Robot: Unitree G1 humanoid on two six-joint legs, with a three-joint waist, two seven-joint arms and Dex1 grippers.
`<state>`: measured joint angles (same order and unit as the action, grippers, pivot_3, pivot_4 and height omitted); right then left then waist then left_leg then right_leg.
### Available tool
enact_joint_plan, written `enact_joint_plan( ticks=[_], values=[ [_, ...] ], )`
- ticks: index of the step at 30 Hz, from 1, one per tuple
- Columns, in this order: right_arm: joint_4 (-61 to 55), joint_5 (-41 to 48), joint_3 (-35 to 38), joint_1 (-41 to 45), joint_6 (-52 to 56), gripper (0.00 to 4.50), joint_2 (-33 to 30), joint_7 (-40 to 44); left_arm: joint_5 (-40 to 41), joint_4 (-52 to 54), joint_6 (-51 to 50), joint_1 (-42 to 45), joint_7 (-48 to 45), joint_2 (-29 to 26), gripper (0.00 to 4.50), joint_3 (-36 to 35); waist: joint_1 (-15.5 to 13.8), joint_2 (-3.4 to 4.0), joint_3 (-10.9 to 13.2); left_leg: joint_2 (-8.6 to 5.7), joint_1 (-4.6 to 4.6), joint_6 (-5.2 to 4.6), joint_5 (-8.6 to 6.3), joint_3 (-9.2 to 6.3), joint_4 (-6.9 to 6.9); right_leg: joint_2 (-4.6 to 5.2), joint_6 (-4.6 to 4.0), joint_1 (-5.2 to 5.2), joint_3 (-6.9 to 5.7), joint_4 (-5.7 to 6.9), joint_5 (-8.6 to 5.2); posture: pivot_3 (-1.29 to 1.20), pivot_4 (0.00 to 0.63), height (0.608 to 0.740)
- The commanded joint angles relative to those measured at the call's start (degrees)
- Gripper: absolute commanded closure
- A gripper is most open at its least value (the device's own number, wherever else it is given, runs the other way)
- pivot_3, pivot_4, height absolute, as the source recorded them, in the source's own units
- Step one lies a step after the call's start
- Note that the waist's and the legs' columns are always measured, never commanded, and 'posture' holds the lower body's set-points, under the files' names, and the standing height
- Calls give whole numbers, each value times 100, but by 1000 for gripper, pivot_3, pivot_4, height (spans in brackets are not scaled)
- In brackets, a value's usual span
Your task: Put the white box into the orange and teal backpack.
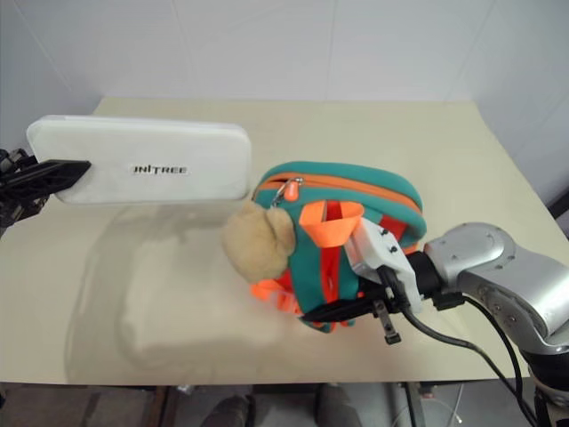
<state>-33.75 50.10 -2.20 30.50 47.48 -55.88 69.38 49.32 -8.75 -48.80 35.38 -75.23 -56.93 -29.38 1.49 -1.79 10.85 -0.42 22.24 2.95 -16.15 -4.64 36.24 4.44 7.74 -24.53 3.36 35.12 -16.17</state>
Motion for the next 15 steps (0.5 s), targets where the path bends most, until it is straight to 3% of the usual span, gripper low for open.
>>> enact_joint_plan(
  ticks=[1, 15],
  values=[
    [-41, -20, -6, 50, -73, 3913, 19, 32, 266, 424, 210, -17, -125, 31, 3177, -144, -1, 0, 0, 0, 0, 0, 0, 0, 0, 0, 0, 0, 0, 0, 0, 0, 150, 740],
    [-23, -186, -31, 77, -121, 3913, 142, -52, 1, 419, 631, 95, -477, 32, 3177, 555, 3, -1, -1, 0, -3, -1, 0, 2, 7, -2, 0, 2, 1, 30, 0, 0, 150, 740]
  ],
)
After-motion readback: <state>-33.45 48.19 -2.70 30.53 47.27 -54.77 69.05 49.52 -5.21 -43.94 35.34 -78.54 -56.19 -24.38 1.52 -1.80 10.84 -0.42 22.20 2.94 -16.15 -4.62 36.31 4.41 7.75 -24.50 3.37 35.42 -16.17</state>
